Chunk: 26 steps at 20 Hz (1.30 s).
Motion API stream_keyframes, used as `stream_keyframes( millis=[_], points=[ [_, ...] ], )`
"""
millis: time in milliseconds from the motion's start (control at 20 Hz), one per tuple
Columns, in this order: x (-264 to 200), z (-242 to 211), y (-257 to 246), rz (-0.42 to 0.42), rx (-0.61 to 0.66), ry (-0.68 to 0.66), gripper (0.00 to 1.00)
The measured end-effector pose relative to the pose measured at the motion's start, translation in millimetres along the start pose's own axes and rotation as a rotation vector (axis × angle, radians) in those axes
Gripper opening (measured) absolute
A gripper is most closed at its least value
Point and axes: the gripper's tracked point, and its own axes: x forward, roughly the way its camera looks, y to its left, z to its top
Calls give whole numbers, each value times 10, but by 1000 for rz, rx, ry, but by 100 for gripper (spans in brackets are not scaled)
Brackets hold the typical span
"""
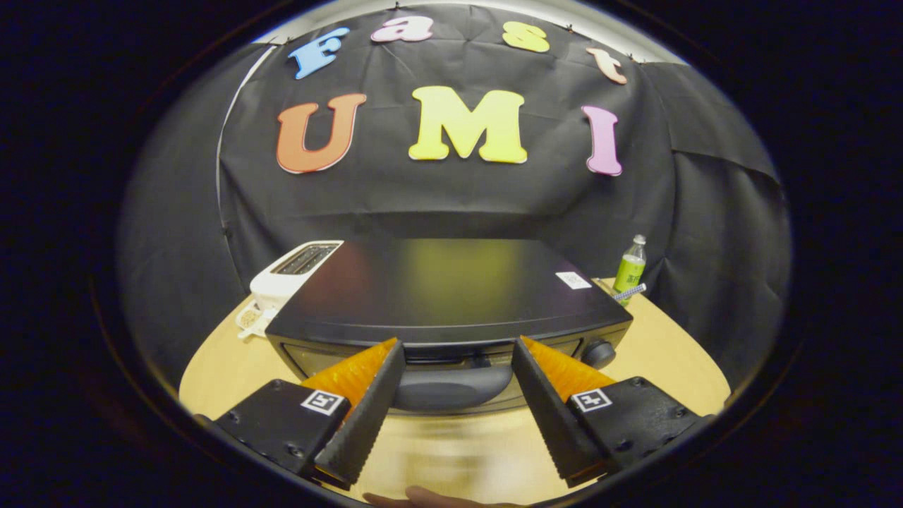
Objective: Open the toaster oven, put the food inside, and close the toaster oven door.
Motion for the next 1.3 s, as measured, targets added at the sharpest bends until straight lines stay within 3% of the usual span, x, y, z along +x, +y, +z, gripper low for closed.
stream_keyframes(
  millis=[450, 800, 1300],
  points=[
    [-336, -291, -49, 26, -20, -61, 100],
    [-597, -807, -100, 13, -1, -162, 100],
    [-686, -1723, -171, 68, 56, -27, 100]
  ],
)
